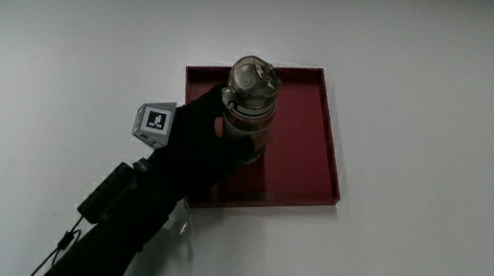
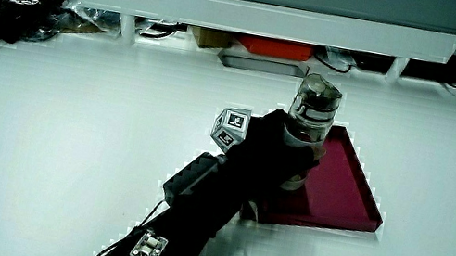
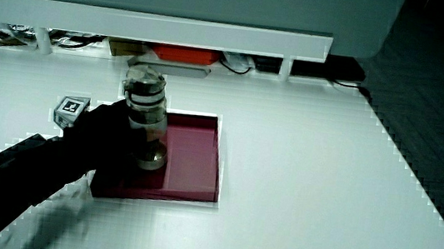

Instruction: Pick bottle

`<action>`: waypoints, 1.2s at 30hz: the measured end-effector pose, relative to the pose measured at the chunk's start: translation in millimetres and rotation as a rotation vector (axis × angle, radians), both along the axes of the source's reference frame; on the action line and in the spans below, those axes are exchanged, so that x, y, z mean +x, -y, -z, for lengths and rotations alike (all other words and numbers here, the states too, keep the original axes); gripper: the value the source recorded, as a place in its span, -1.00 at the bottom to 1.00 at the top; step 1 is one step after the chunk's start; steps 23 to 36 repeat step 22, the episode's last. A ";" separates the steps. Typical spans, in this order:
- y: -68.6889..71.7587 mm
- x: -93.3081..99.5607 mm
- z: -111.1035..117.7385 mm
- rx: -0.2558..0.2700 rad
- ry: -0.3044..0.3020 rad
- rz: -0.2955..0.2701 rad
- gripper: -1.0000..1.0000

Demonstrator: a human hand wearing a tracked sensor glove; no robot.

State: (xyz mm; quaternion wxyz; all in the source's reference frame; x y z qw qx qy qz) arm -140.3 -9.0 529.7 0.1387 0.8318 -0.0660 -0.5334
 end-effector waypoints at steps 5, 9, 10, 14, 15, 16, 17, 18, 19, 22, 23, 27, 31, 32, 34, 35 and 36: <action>-0.3 -1.9 0.7 -0.016 -0.021 0.020 1.00; 0.8 -5.9 3.5 -0.002 -0.020 0.020 1.00; 0.8 -7.2 7.3 -0.016 -0.004 0.022 1.00; 4.6 -14.6 17.2 0.024 -0.017 0.009 1.00; 5.5 -16.6 21.5 0.042 -0.032 0.010 1.00; 6.0 -19.0 27.7 0.031 -0.036 0.007 1.00; 6.9 -21.7 31.3 0.062 -0.069 0.003 1.00; 7.4 -26.0 35.0 0.070 -0.040 -0.006 1.00; 7.9 -30.3 38.6 0.078 -0.012 -0.014 1.00; 9.5 -39.0 52.7 0.123 -0.112 -0.020 1.00; 9.5 -39.0 52.7 0.123 -0.112 -0.020 1.00; 9.5 -39.0 52.7 0.123 -0.112 -0.020 1.00; 9.5 -39.0 52.7 0.123 -0.112 -0.020 1.00; 9.5 -39.0 52.7 0.123 -0.112 -0.020 1.00; 9.5 -39.0 52.7 0.123 -0.112 -0.020 1.00; 9.5 -39.0 52.7 0.123 -0.112 -0.020 1.00; 9.5 -39.0 52.7 0.123 -0.112 -0.020 1.00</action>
